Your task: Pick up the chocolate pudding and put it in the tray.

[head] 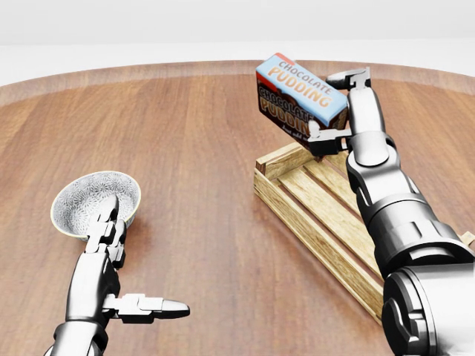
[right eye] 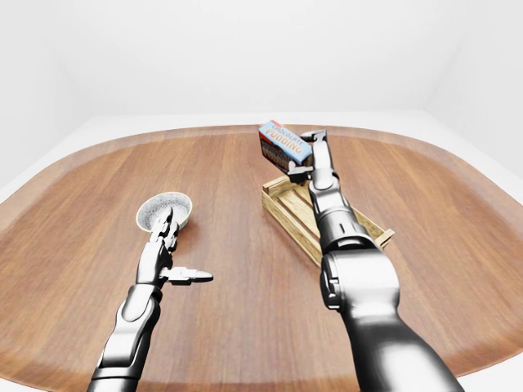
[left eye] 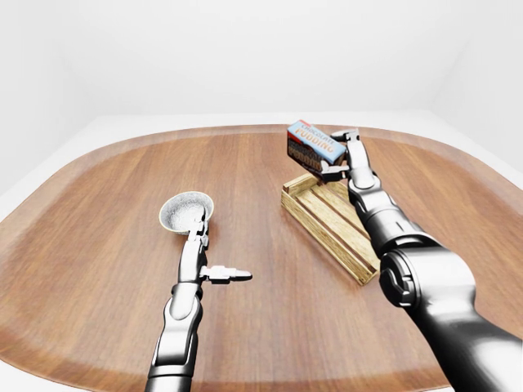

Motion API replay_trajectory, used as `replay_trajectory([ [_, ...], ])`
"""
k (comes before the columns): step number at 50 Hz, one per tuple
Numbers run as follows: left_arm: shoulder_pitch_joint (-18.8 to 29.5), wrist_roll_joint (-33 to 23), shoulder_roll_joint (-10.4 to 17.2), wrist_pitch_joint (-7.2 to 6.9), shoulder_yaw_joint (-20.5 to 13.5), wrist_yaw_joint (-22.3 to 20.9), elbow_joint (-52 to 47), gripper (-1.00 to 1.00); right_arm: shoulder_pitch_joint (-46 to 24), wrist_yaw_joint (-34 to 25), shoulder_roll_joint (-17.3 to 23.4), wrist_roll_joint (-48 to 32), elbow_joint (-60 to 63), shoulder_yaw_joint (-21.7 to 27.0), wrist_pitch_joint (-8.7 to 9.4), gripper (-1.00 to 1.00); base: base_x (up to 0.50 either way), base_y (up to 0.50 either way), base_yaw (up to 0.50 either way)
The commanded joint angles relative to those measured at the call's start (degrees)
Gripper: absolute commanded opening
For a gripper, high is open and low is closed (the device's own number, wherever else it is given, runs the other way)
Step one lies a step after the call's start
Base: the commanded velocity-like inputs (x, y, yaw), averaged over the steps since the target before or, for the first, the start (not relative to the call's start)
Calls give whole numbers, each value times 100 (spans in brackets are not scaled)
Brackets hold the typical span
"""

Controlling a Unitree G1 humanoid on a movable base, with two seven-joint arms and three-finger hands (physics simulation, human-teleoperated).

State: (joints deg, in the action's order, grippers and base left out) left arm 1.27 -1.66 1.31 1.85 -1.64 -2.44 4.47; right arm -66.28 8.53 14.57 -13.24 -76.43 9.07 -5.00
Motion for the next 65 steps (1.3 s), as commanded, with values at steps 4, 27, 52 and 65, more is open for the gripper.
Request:
replay_trajectory([
  [4,-2,0,-1,-76,5,-11,-56,100,235,144,147,-42,17,71,0,-100,0,0,0],
  [27,4,-10,-2,-64,5,-26,-26,100,574,221,322,-71,-4,120,0,-100,0,0,0],
  [52,40,17,1,-47,-10,-5,48,100,913,372,418,-189,-33,165,0,-100,0,0,0],
  [65,44,15,6,-26,-9,-15,66,100,1049,386,415,-148,-48,202,0,-100,0,0,0],
])
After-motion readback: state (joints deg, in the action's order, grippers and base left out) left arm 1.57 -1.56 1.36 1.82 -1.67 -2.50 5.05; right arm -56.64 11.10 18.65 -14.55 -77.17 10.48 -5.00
